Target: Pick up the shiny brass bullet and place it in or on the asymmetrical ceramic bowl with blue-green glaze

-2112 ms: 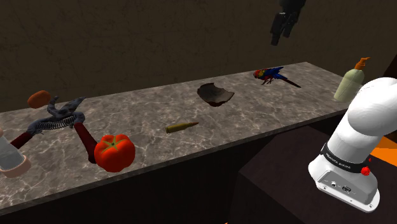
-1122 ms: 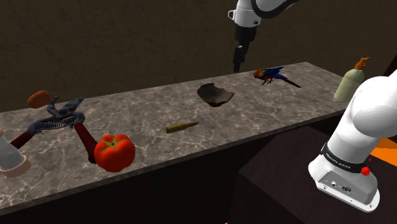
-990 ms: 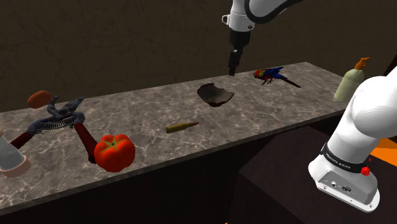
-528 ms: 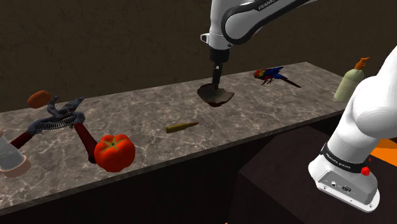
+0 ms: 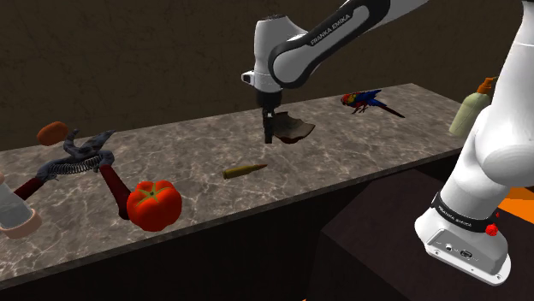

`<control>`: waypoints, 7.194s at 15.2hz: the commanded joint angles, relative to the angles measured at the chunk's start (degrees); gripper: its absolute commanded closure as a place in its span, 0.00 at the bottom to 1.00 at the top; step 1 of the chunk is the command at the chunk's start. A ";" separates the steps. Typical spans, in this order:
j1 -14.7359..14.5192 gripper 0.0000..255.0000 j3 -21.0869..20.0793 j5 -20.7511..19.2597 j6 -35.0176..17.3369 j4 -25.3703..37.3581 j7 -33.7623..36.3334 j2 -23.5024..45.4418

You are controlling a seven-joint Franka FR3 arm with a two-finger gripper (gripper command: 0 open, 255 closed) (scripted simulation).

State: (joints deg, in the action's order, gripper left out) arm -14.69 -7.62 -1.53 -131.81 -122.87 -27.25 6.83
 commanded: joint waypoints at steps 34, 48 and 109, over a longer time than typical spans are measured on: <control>-3.91 1.00 -2.89 -2.75 -7.84 8.32 -4.61 17.77; -3.19 1.00 -3.82 -0.94 0.91 10.19 -5.61 10.78; 12.43 0.00 6.15 3.52 0.35 4.92 -33.61 6.50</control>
State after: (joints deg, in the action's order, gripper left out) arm -2.26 -1.47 1.99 -131.46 -117.95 -60.86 13.33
